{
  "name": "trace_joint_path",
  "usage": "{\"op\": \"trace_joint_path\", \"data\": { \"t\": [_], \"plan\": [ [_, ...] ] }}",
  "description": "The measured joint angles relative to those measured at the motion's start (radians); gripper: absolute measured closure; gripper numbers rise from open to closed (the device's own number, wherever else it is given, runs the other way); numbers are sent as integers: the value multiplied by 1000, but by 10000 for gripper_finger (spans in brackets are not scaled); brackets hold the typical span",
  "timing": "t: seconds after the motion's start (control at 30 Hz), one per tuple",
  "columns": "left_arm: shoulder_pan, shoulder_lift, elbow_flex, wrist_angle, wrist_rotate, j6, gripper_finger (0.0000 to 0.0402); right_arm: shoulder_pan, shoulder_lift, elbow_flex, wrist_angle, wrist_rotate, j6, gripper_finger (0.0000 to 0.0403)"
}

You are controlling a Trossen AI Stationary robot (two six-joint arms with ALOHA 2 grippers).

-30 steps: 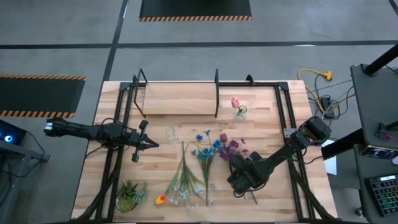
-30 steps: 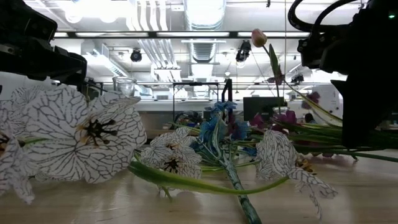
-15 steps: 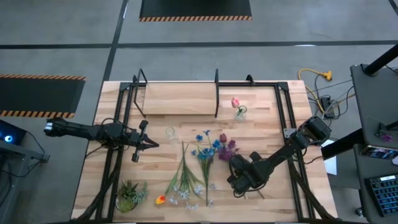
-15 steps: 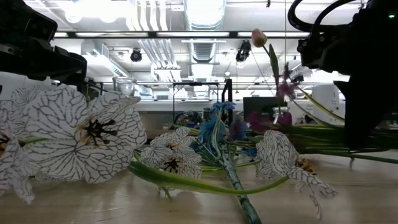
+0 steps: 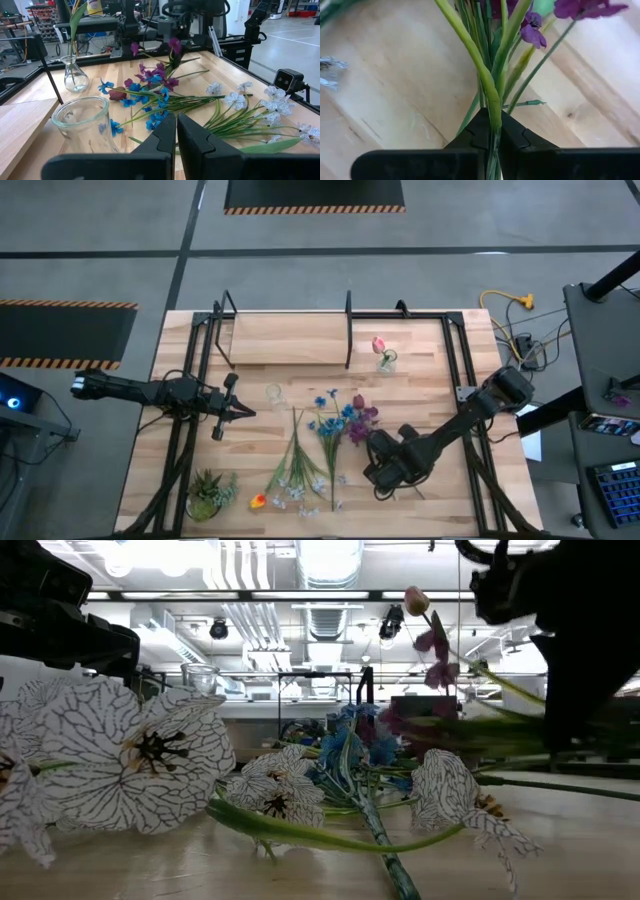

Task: Pick and place flowers into a vace then onto a shelf
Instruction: Put the violet flowers into the right transparent vase

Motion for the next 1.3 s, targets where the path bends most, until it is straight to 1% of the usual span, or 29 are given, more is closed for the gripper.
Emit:
{"op": "trace_joint_path", "data": {
  "t": [0.13, 0.33, 0.4, 0.53, 0.6, 0.67, 0.83, 0.93, 0.97, 1.1, 1.3],
  "plan": [
    [0, 0, 0, 0, 0, 0, 402, 6, -13, 35, -63, 36, -14, 391],
    [-1, 0, 0, 0, 0, 0, 402, 23, -63, 55, -64, 103, -44, 391],
    [-1, 0, 0, 0, 0, 0, 402, 35, -89, 57, -65, 133, -45, 390],
    [-1, 0, 0, 0, 0, 0, 402, 72, -146, 51, -59, 227, -64, 390],
    [-1, 0, 0, 0, 0, 0, 402, 88, -174, 46, -55, 251, -73, 390],
    [-1, 0, 0, 0, 0, 0, 402, 100, -193, 39, -38, 266, -101, 390],
    [0, 0, 0, 0, 0, 0, 402, 111, -232, 22, 97, 269, -283, 390],
    [0, 0, 0, 0, 0, 0, 402, 111, -242, 20, 145, 274, -345, 390],
    [0, 0, 0, 0, 0, 0, 402, 111, -245, 18, 155, 290, -364, 390],
    [0, 0, 0, 0, 0, 0, 402, 111, -249, -7, 189, 395, -384, 390],
    [0, 0, 0, 0, 0, 0, 402, 104, -257, -99, 257, 433, -388, 390]
  ]
}}
